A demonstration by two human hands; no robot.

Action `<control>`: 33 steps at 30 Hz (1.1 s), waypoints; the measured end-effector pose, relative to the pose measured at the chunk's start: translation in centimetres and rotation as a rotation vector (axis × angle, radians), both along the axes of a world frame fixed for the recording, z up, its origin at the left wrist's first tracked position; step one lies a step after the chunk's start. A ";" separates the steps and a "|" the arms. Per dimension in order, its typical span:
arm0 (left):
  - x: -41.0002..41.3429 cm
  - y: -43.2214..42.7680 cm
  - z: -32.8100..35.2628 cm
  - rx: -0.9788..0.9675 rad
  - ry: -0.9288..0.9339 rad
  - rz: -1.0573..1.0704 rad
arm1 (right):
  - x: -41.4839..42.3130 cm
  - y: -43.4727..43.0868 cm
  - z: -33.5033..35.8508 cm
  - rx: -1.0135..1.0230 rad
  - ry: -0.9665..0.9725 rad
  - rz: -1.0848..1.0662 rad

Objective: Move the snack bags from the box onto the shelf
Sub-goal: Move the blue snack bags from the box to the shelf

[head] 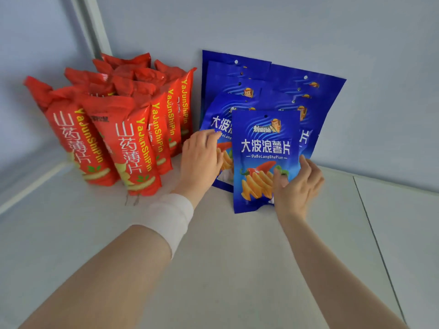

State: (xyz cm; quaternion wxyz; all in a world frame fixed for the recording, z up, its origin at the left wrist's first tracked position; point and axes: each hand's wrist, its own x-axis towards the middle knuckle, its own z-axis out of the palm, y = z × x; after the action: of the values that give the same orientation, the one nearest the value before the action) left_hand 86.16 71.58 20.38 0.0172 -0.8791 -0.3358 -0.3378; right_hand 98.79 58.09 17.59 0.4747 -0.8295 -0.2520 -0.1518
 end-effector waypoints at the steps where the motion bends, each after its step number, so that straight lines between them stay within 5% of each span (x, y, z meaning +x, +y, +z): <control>1: -1.1 -1.2 0.4 0.009 0.085 0.008 | -0.7 -1.0 0.5 -0.072 -0.019 0.052; 5: -6.6 -7.1 1.6 -0.021 0.402 0.158 | -4.6 -5.3 1.8 -0.479 -0.187 0.314; 10: -16.4 -16.3 2.4 -0.089 0.588 0.362 | -12.6 -10.8 2.6 -0.777 -0.411 0.585; 21: -44.1 -34.1 -1.9 -0.355 0.797 0.769 | -38.4 -20.1 -0.4 -0.818 -0.812 1.116; 27: -59.7 -46.3 -7.3 -0.526 0.791 0.915 | -54.4 -27.5 -5.3 -0.815 -0.909 1.365; 33: -73.1 -59.8 -15.5 -0.808 0.644 1.034 | -68.4 -38.2 -12.5 -1.056 -0.982 1.515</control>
State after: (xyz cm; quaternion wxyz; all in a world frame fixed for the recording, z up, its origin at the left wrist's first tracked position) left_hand 13.05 11.75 4.91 -0.0533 -0.6018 -0.7847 0.1388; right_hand 30.37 19.86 5.07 -0.1318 -0.4038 -0.9053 -0.0054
